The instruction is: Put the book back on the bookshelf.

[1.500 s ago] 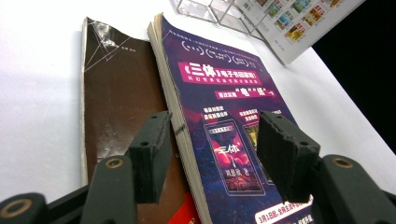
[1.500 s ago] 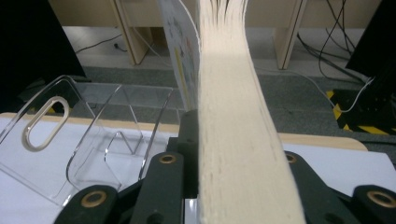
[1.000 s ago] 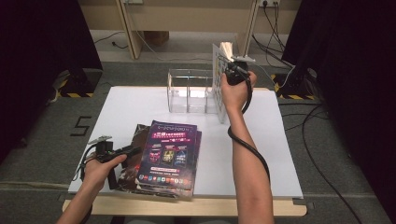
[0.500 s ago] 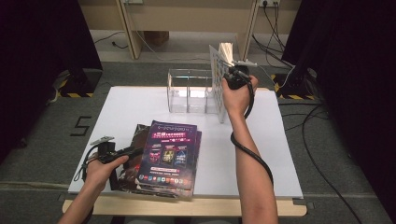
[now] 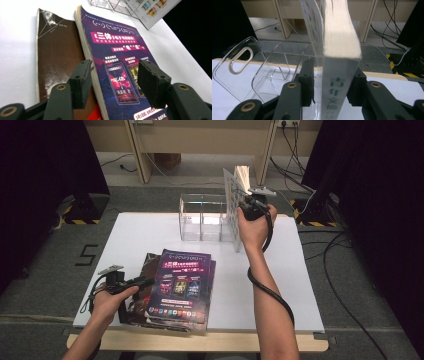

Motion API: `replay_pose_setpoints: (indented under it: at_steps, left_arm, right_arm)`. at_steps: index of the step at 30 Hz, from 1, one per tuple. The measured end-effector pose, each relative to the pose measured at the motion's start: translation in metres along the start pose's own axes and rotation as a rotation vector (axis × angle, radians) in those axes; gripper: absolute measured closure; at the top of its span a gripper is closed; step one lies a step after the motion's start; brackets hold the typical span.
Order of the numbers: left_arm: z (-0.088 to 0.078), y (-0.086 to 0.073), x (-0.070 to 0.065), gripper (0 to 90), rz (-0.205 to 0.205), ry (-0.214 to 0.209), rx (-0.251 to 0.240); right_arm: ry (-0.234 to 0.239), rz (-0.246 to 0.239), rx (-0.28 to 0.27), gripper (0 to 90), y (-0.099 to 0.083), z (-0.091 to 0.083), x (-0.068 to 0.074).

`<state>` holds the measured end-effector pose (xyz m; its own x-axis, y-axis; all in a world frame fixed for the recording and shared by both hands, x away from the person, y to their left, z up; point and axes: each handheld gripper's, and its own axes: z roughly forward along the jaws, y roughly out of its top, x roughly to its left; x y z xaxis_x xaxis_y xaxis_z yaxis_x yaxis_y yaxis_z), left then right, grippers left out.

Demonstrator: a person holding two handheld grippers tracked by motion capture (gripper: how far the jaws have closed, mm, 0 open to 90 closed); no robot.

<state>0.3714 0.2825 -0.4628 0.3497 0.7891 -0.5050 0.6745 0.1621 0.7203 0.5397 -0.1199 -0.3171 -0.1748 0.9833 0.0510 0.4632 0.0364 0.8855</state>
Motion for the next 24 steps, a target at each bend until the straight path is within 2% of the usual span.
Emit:
replay_pose_setpoints:
  at_steps: [14,24]
  left_arm:
    - [0.008,0.001,-0.006,43.9,0.022,-0.014,0.017]
    - [0.009,0.000,-0.007,43.5,0.034,-0.003,0.019]
  right_arm:
    - [0.018,0.012,-0.010,62.5,-0.011,-0.017,-0.002]
    - [0.035,0.013,-0.020,61.6,-0.016,-0.028,-0.003]
